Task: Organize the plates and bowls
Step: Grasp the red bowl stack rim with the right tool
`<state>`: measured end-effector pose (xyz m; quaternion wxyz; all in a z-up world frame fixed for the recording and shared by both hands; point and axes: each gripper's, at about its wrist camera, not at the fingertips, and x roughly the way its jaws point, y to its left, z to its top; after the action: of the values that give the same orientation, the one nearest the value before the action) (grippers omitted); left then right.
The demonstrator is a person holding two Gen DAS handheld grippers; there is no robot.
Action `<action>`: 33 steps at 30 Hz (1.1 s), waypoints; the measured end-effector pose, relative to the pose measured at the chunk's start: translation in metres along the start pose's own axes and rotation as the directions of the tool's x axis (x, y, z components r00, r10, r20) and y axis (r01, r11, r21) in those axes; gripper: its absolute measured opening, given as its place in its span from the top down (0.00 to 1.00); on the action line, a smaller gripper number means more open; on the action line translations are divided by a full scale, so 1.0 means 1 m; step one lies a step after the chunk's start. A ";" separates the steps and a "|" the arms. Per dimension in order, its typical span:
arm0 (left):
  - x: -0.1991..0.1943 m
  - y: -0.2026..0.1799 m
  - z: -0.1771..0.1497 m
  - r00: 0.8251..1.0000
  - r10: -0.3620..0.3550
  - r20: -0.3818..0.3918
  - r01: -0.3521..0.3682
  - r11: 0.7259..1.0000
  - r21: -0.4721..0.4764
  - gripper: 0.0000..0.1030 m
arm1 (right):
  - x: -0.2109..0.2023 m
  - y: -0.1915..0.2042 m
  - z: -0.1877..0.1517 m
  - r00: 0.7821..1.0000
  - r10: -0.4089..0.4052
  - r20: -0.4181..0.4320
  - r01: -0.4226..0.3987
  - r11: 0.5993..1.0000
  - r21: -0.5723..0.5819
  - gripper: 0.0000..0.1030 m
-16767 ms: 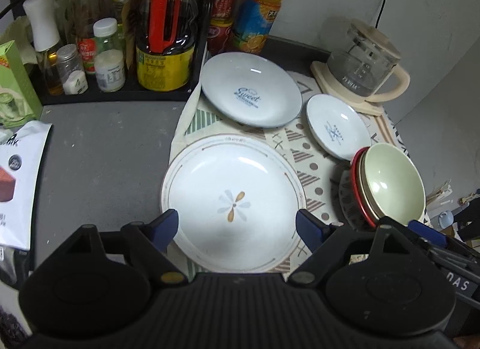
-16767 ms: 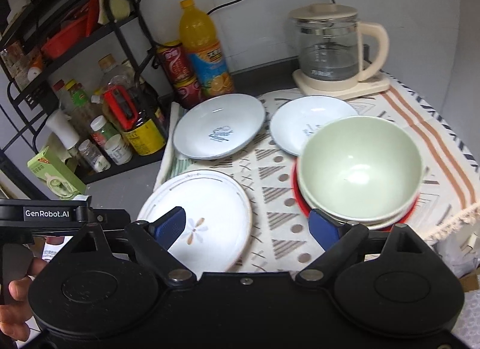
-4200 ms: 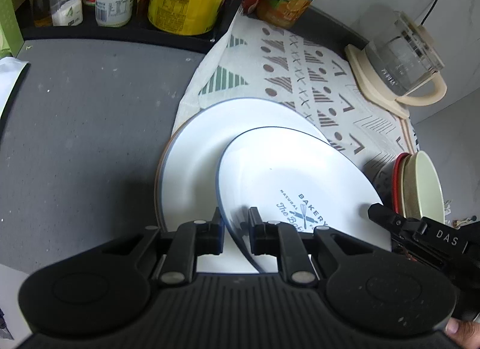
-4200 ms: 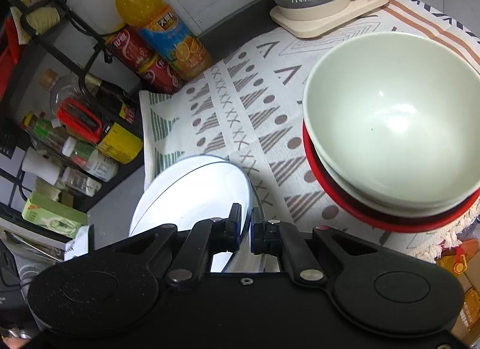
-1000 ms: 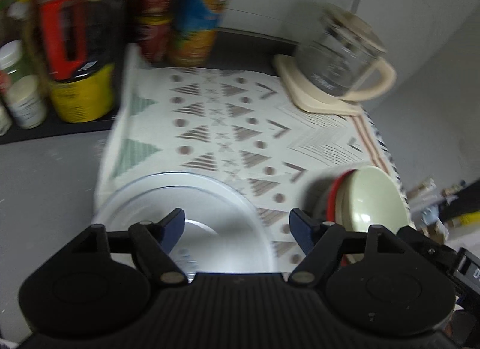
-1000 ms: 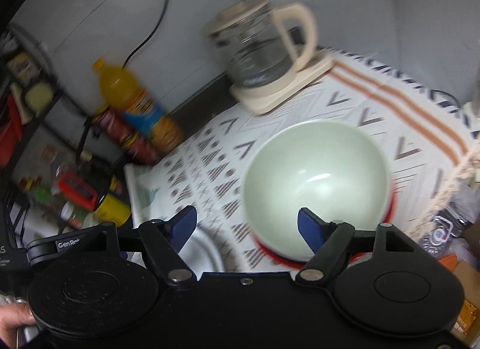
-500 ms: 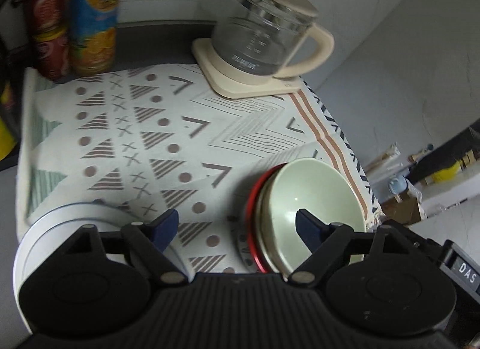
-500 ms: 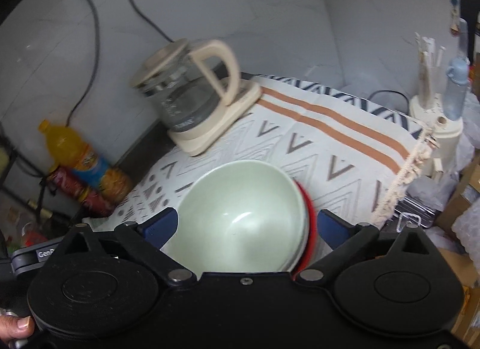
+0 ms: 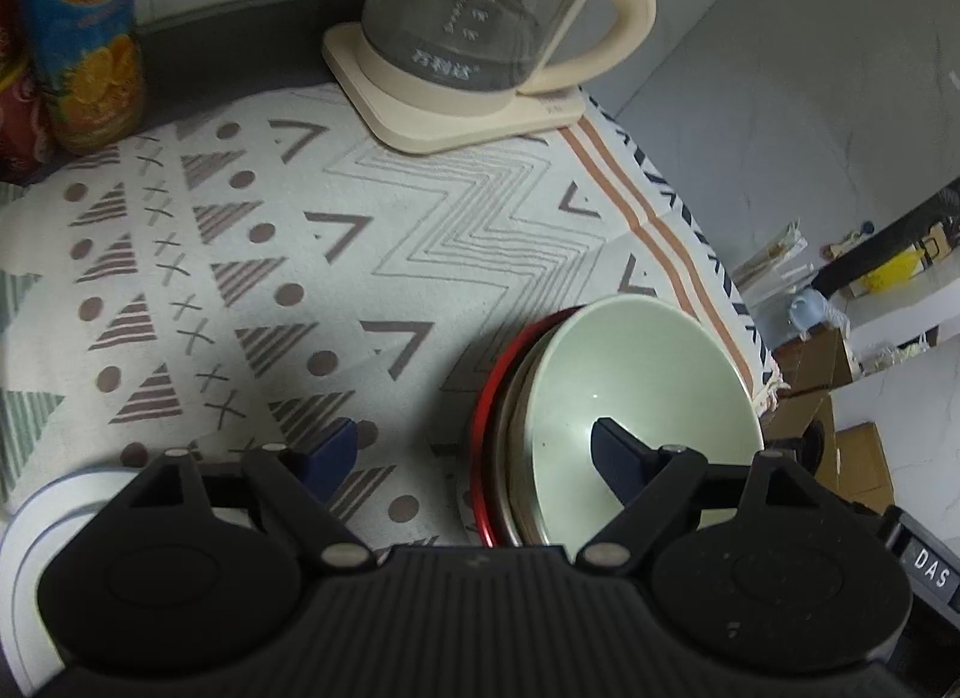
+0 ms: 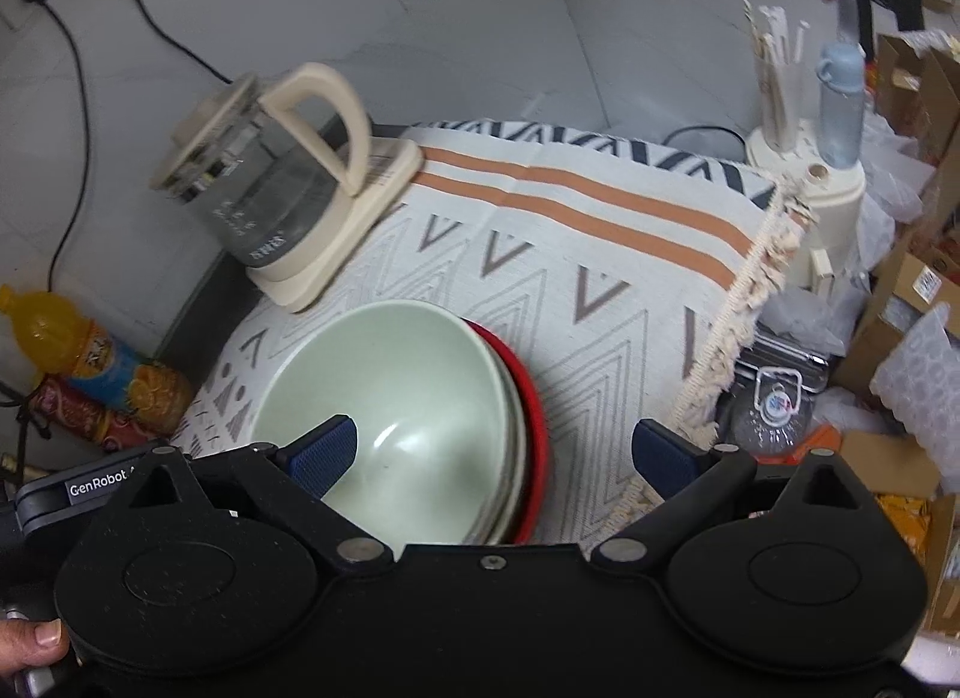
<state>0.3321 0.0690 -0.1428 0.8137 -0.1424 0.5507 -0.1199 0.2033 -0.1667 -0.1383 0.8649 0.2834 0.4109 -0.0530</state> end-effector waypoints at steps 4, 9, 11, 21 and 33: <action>0.016 0.001 0.001 0.999 -0.010 -0.038 0.011 1.000 0.009 0.22 | 0.010 -0.004 -0.004 0.999 -0.024 -0.030 0.025 1.000 0.019 0.13; 0.030 0.008 0.000 0.997 -0.031 -0.072 0.028 0.999 -0.039 0.34 | 0.024 -0.010 -0.010 0.996 -0.030 -0.087 0.035 0.998 0.051 0.24; 0.033 0.011 0.000 0.996 -0.038 -0.084 0.033 0.998 -0.058 0.43 | 0.030 -0.012 -0.014 0.993 -0.029 -0.113 0.037 0.997 0.063 0.29; 0.044 0.012 -0.007 0.990 -0.085 -0.110 0.076 0.994 -0.082 0.65 | 0.049 -0.010 -0.021 0.981 -0.010 -0.194 0.026 0.997 0.078 0.55; 0.058 0.012 -0.010 0.994 -0.075 -0.073 0.068 0.993 -0.092 0.71 | 0.069 -0.009 -0.006 0.981 -0.026 -0.190 0.032 0.999 0.029 0.67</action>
<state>0.3443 0.0586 -0.2010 0.7800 -0.1937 0.5808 -0.1296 0.2416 -0.1610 -0.1970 0.8163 0.2950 0.4945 -0.0449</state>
